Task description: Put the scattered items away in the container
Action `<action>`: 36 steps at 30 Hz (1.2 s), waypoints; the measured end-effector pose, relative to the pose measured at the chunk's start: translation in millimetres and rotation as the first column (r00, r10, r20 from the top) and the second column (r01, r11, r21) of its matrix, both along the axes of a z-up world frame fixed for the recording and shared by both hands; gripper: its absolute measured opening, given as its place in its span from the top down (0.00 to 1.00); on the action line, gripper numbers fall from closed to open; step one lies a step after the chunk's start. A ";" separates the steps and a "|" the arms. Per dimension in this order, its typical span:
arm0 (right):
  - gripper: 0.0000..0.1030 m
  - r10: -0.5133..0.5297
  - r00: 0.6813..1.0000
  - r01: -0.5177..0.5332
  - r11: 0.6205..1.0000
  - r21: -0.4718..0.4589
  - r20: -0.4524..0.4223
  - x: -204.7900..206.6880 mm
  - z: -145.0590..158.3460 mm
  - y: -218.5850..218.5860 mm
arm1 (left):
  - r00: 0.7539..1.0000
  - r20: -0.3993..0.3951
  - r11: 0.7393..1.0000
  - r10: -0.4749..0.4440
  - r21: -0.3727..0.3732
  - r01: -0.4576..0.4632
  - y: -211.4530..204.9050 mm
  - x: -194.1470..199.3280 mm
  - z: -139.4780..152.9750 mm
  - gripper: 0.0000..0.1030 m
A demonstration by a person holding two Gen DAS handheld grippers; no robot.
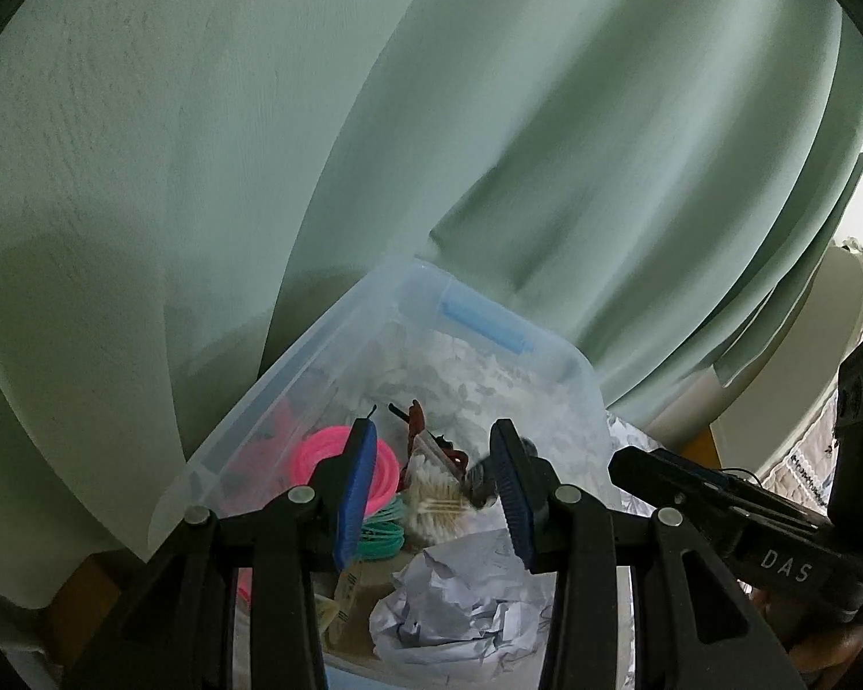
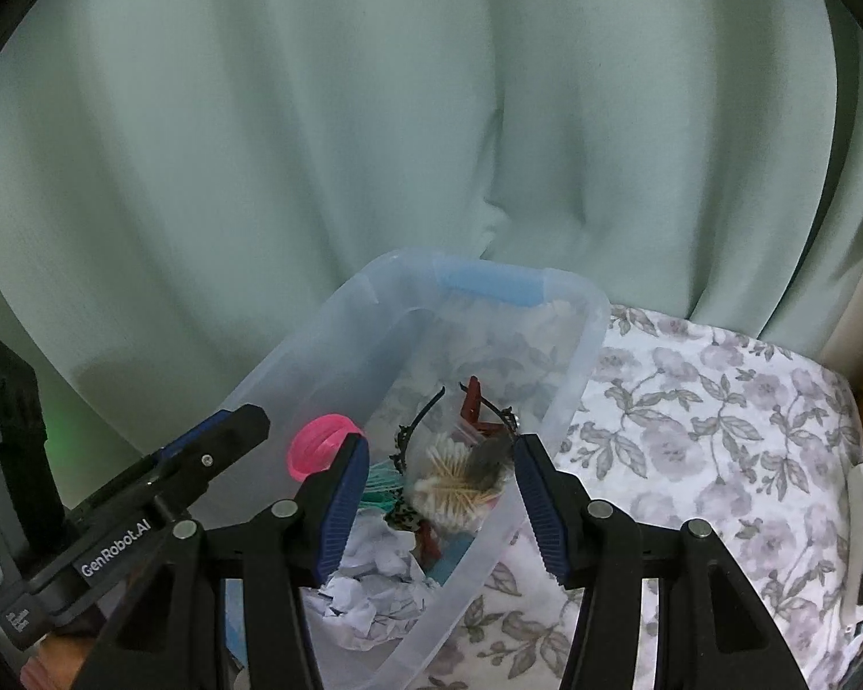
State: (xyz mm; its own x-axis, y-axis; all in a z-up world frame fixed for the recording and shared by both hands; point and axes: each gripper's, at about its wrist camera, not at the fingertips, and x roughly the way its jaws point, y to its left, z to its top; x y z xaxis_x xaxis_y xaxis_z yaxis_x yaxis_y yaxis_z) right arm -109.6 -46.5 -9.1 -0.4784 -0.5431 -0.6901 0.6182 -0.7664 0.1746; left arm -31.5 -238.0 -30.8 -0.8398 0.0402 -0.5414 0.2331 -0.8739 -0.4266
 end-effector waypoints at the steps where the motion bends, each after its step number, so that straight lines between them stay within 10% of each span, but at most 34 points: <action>1: 0.45 -0.001 1.000 0.001 1.000 0.001 0.003 -0.4 -0.7 0.2 | 1.000 0.002 1.000 0.001 0.000 -0.001 1.3 -3.1 -0.7 0.59; 36: 0.45 -0.098 0.994 0.099 0.995 -0.019 0.038 29.6 26.2 74.5 | 0.996 -0.004 0.984 -0.089 -0.155 0.088 80.0 15.4 47.5 0.57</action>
